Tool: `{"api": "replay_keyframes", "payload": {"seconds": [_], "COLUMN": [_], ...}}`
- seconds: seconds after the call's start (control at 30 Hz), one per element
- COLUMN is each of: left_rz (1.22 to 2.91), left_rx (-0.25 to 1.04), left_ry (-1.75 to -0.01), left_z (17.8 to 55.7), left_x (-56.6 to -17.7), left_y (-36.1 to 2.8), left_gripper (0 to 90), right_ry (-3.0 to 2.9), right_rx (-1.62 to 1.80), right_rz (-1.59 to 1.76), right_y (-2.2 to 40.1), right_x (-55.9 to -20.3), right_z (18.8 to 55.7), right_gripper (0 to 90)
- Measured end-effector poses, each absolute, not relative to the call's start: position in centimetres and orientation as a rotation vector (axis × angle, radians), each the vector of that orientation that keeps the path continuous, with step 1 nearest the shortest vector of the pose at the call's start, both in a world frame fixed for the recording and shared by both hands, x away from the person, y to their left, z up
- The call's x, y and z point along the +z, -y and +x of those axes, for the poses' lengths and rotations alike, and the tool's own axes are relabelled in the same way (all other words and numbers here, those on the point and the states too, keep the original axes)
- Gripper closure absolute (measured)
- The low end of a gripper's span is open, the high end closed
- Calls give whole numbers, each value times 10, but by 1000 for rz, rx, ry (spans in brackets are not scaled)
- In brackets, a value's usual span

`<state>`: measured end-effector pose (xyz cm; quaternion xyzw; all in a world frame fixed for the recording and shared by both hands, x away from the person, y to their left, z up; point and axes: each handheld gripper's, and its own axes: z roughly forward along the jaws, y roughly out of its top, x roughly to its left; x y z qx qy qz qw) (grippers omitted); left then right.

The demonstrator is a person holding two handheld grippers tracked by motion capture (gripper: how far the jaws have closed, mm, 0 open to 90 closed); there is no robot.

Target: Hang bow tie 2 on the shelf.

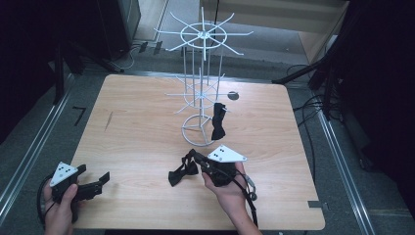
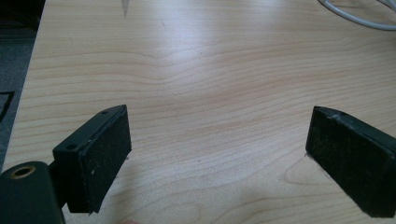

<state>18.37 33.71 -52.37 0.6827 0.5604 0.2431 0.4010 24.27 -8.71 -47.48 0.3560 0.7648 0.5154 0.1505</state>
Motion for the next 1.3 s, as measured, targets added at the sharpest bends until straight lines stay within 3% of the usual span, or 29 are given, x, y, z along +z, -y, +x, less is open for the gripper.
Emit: {"api": "replay_keyframes", "payload": {"seconds": [1.3], "left_rz": [1724], "left_rx": [615], "left_ry": [-1418], "left_z": [183], "left_x": [-523], "left_y": [-337], "left_gripper": [73], "right_ry": [-1949], "right_rx": [1546], "right_rz": [1000], "right_y": [130], "right_x": [-412], "right_z": [240], "right_gripper": [900]}}
